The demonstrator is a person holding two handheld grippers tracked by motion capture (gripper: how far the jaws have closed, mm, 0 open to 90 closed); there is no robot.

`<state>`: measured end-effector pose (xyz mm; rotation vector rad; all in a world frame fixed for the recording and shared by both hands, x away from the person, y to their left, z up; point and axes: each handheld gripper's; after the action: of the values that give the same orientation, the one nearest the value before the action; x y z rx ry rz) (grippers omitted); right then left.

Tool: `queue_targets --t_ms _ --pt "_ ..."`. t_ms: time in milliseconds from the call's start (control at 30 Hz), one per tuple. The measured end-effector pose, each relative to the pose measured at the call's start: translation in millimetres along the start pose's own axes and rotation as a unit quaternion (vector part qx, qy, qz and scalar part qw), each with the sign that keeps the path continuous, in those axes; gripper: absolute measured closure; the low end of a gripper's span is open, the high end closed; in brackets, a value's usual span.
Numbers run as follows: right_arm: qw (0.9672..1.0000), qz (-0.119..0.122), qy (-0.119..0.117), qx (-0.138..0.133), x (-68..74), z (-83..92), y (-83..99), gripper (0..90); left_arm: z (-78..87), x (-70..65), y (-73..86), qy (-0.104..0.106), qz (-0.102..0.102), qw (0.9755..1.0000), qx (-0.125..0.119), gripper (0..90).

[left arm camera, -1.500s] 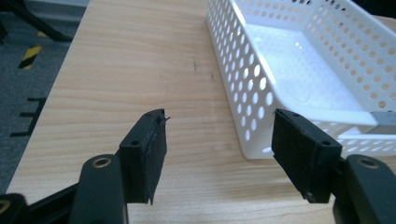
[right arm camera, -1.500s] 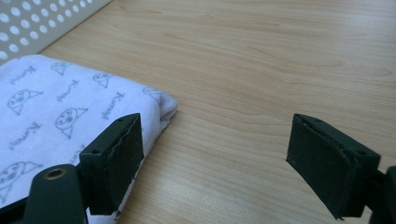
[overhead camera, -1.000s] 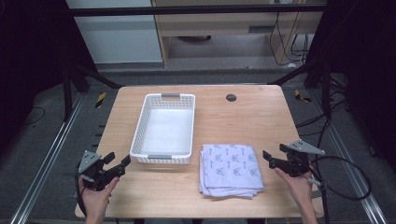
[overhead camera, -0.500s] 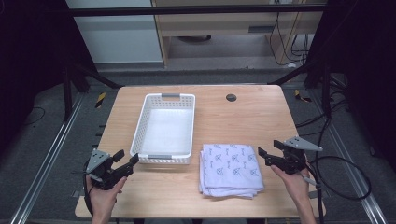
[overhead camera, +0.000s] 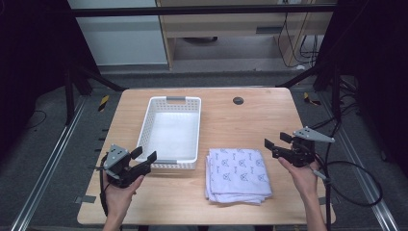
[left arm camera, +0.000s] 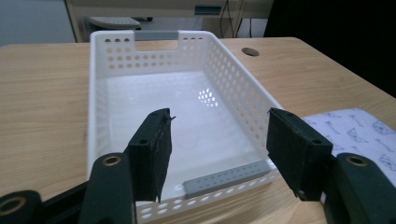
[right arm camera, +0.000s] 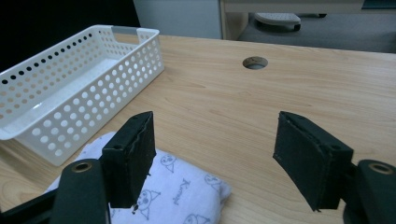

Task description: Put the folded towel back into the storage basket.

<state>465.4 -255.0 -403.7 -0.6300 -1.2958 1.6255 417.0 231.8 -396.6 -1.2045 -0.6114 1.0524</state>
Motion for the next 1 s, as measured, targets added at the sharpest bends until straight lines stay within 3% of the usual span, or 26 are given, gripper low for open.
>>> queue_targets --t_ms 133,367,433,700,1000 --pt "0.9998 0.007 -0.003 0.017 0.5 -2.5 4.2 31.0 -5.2 -11.2 -1.4 0.014 0.001 0.9999 -0.001 40.7" --pt "0.9995 0.006 -0.001 0.032 -2.6 -5.6 16.0 33.9 -20.1 -39.0 7.1 0.043 -0.015 0.9987 0.022 42.7" --pt "0.9994 0.010 -0.003 0.033 -2.3 -6.6 17.4 34.2 -26.3 -51.0 14.2 0.050 -0.028 0.9977 0.036 43.5" --pt "0.9985 0.014 -0.009 0.052 1.1 -16.2 24.5 35.4 -33.2 -77.3 26.5 0.079 -0.044 0.9946 0.051 46.6" --pt "0.9974 0.015 -0.007 0.069 -0.4 -24.8 32.3 36.9 -42.0 -95.4 39.4 0.091 -0.058 0.9912 0.077 47.4"
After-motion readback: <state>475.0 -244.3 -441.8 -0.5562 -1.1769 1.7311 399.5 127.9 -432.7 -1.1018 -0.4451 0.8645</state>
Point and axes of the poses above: each handheld gripper's, and its own axes: z roughly backward along the jaws, y roughly out of its underside, x roughly to its left, and after that the axes turned 6 degrees about -x, right-handed
